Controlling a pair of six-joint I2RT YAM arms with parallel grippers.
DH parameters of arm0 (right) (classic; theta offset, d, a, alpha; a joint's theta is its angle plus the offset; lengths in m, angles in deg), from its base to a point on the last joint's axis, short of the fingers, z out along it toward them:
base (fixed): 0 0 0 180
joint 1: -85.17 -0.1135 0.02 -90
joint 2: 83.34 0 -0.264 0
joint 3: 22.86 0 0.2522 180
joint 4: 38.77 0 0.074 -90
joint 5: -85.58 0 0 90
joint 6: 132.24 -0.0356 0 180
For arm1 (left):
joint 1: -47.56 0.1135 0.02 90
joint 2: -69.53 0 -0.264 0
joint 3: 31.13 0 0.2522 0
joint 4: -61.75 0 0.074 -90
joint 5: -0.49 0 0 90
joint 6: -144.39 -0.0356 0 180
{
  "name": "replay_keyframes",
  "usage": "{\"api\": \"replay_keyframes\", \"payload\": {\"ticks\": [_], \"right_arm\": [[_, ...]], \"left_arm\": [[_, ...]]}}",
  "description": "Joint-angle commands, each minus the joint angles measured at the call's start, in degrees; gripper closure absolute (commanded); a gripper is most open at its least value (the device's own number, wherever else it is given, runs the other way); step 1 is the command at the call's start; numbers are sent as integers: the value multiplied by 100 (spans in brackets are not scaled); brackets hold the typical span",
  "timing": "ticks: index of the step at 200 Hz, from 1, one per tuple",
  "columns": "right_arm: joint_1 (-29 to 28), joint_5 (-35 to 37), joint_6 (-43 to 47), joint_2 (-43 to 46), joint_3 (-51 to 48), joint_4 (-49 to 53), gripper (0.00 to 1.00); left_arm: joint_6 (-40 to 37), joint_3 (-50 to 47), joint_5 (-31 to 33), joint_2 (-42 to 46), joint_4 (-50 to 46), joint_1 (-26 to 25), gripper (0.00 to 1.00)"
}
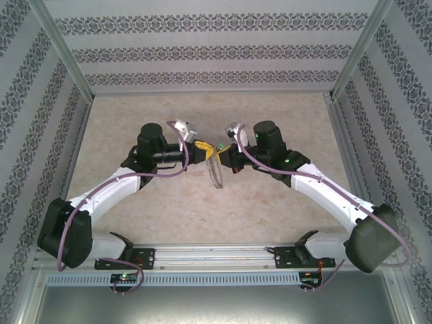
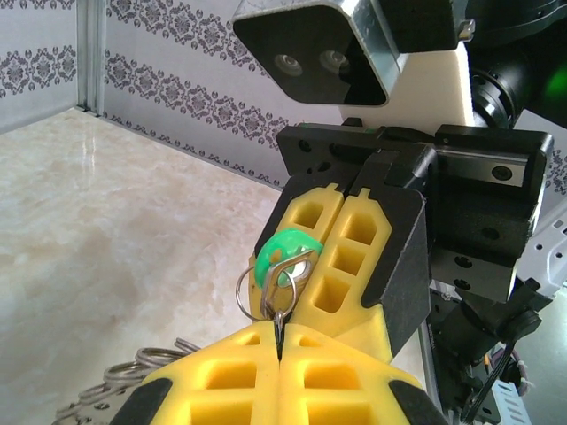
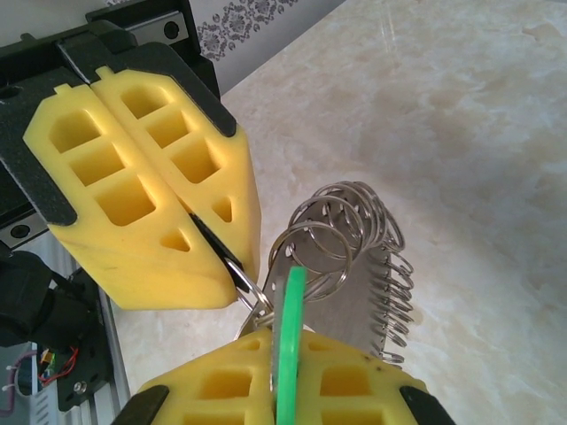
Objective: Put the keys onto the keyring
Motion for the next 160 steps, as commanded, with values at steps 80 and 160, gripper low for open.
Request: {"api": "replay_keyframes", "payload": {"ticks": [80,160], "right_arm": [[-28,-267,102,371,184,-200,100],[205,-257,-33,356,-442,-438,100]], "left_arm": [[-202,208,-29,55,-166,-161,100],[-31,137,245,139,72,-169,100]]}}
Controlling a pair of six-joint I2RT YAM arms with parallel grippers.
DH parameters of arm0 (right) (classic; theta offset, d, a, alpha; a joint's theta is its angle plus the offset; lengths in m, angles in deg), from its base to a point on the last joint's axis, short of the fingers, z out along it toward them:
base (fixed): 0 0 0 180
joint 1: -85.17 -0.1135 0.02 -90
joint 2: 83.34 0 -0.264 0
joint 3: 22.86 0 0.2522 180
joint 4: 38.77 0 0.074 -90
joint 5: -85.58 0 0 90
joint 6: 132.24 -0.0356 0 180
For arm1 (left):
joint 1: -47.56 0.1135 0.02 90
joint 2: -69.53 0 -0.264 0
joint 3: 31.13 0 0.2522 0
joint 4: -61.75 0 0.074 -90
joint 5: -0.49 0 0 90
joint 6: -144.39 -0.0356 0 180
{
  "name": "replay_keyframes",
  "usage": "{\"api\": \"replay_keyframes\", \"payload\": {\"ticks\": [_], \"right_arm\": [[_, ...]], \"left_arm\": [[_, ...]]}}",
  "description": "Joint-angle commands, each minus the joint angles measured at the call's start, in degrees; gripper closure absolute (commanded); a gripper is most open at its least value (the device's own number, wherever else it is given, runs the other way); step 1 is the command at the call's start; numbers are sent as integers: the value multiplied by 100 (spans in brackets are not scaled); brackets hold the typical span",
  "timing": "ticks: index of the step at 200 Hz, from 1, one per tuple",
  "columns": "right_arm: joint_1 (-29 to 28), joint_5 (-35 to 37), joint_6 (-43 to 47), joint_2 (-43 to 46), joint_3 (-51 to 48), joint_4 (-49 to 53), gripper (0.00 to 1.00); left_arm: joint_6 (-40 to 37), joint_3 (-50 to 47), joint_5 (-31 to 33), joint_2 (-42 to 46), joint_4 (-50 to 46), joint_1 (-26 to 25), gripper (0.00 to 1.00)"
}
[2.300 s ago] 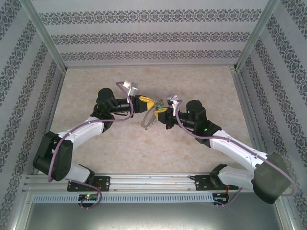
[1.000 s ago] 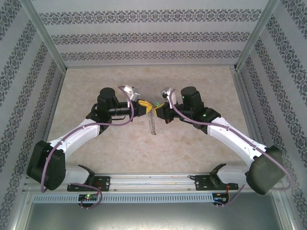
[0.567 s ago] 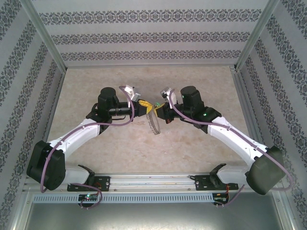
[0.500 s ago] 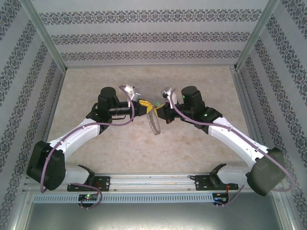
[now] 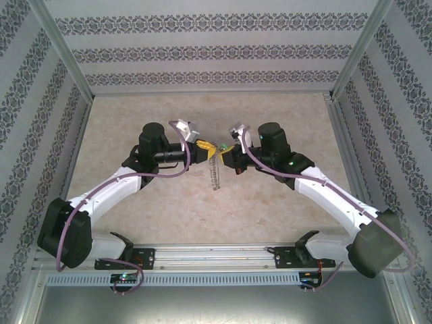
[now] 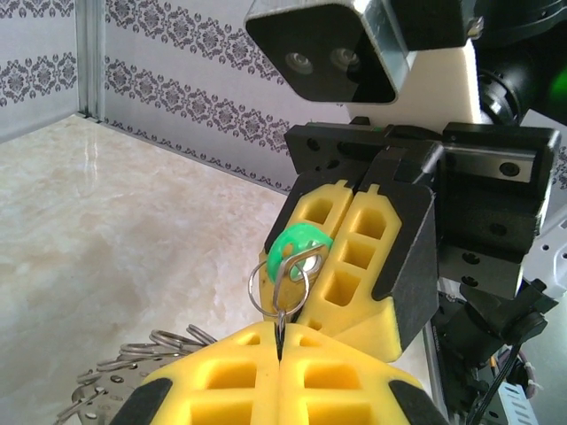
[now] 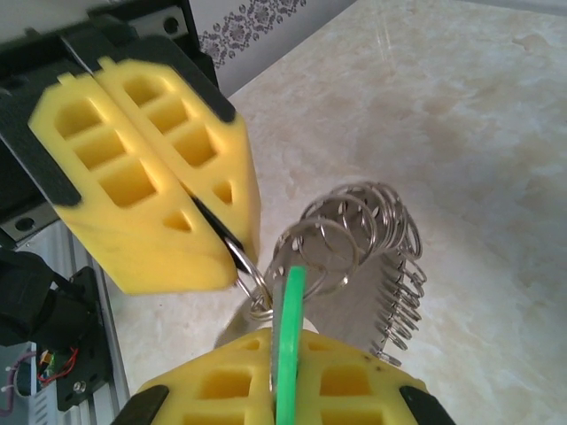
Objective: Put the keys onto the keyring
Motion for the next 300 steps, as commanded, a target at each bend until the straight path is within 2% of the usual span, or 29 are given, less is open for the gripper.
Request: {"api": "replay_keyframes", "payload": {"ticks": [1,74,187,300], "right_arm": [[30,-179,-40,100,-186,-318,100],[-77,-180,-83,91,-402,-397,100],[-306,-270,-69,-341,74,-428,100],[-218,-109,137,-142,324,-75,100]], "left_arm": [[48,45,76,136,132,-57,100],[103,77,157,109,216,-55,100],[147,52,118,88,291,-54,100],[99,79,88,77,228,-52,100]]}}
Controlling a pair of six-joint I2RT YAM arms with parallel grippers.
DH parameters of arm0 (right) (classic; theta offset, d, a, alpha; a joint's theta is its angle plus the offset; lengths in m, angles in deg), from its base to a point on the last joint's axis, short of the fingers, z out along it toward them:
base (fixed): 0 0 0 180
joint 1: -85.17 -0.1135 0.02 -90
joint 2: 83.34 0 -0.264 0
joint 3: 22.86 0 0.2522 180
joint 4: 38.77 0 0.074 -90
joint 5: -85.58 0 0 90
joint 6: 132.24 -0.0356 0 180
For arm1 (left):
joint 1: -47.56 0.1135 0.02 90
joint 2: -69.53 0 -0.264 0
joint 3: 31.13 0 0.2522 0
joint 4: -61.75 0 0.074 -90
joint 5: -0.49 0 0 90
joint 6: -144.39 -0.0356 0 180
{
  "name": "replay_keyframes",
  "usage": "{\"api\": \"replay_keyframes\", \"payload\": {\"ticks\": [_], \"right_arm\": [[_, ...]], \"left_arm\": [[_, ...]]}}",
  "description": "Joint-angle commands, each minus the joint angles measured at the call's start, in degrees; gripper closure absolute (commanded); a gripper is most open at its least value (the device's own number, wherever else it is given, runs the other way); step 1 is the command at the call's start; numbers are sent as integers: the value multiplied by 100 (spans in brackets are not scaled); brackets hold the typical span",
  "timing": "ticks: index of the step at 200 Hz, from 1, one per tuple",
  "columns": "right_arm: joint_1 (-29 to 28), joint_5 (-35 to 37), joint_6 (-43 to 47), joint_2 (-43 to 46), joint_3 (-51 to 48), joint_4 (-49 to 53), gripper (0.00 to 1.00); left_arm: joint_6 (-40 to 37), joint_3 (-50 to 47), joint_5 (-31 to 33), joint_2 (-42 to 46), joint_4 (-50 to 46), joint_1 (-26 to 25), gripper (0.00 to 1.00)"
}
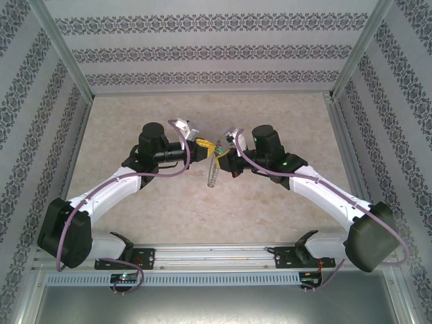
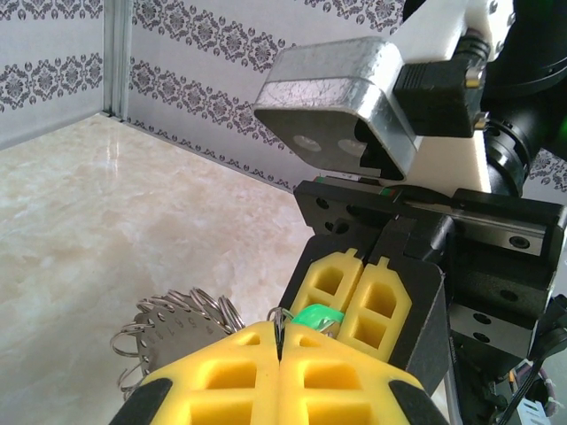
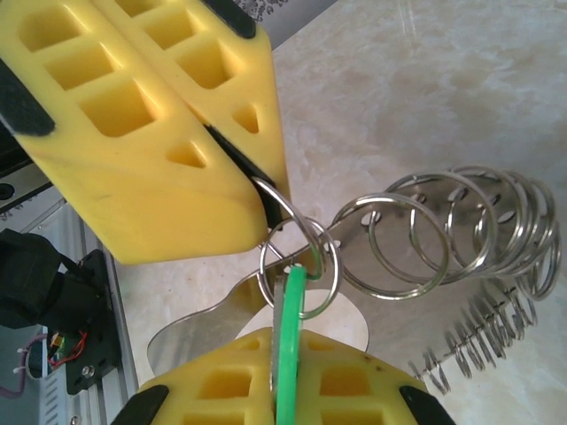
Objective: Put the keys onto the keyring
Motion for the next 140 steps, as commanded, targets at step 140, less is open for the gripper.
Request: {"api": "replay_keyframes", "payload": {"ticks": [140], "right_arm": [[326,-67,229,468,336,259,100]], "left_arm": [[-41,67,-151,124,137,-59,100]]}}
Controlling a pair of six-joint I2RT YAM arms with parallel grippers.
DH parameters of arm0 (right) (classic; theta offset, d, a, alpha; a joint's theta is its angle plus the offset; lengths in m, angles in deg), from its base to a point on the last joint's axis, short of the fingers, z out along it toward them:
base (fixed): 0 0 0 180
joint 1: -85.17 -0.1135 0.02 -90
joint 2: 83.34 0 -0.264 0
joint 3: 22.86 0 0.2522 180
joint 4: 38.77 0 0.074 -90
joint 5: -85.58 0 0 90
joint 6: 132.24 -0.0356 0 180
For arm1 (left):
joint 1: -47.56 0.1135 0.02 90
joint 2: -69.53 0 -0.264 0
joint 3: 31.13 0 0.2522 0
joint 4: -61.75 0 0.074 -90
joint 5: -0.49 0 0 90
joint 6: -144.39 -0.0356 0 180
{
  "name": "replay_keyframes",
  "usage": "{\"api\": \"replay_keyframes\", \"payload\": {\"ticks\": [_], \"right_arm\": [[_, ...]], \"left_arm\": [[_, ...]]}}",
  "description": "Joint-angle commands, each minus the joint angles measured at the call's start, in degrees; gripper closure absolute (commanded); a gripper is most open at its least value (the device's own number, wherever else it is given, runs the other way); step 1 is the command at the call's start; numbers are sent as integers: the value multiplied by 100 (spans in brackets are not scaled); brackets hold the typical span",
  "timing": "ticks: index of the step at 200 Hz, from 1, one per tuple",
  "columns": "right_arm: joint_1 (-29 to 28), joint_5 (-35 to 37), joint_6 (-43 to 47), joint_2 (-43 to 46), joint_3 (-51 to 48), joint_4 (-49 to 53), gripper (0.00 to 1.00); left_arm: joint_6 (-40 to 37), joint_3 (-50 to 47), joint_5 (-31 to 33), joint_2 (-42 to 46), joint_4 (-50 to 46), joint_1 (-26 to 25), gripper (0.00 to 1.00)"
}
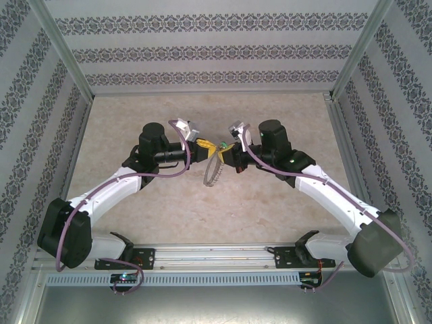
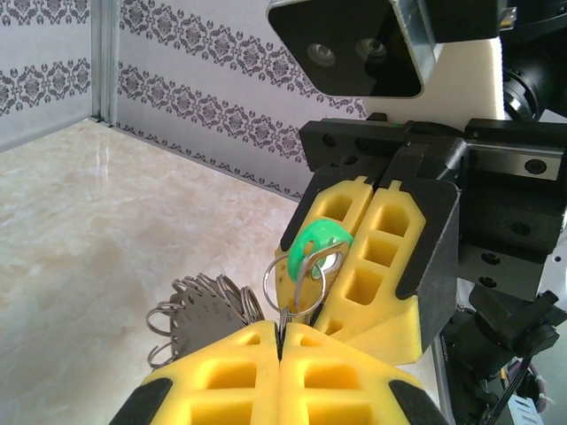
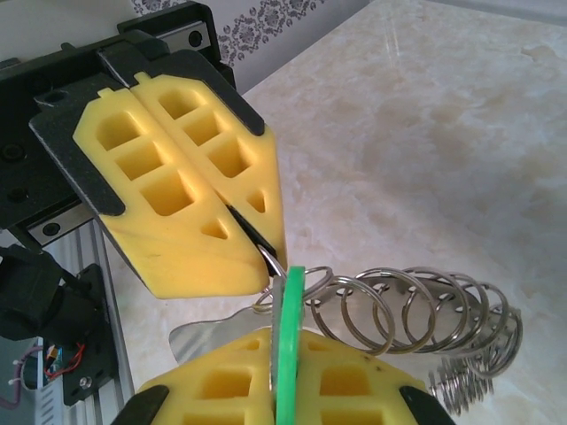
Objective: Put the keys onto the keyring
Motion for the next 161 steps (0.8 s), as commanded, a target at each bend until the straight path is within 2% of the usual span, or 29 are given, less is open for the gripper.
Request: {"api": "replay_keyframes", "payload": {"ticks": [1,74,161], "right_arm": [[88,-64,88,213,41,-119,100],[-136,-147,104,-173,248,-163,100],[-60,-83,101,-163,142,-196,100]], "left_arm": [[-41,65,-56,117,77,-23,100],[-10,90,-57,108,92,-28,100],[-4,96,-40,74,119,-28,100]]}}
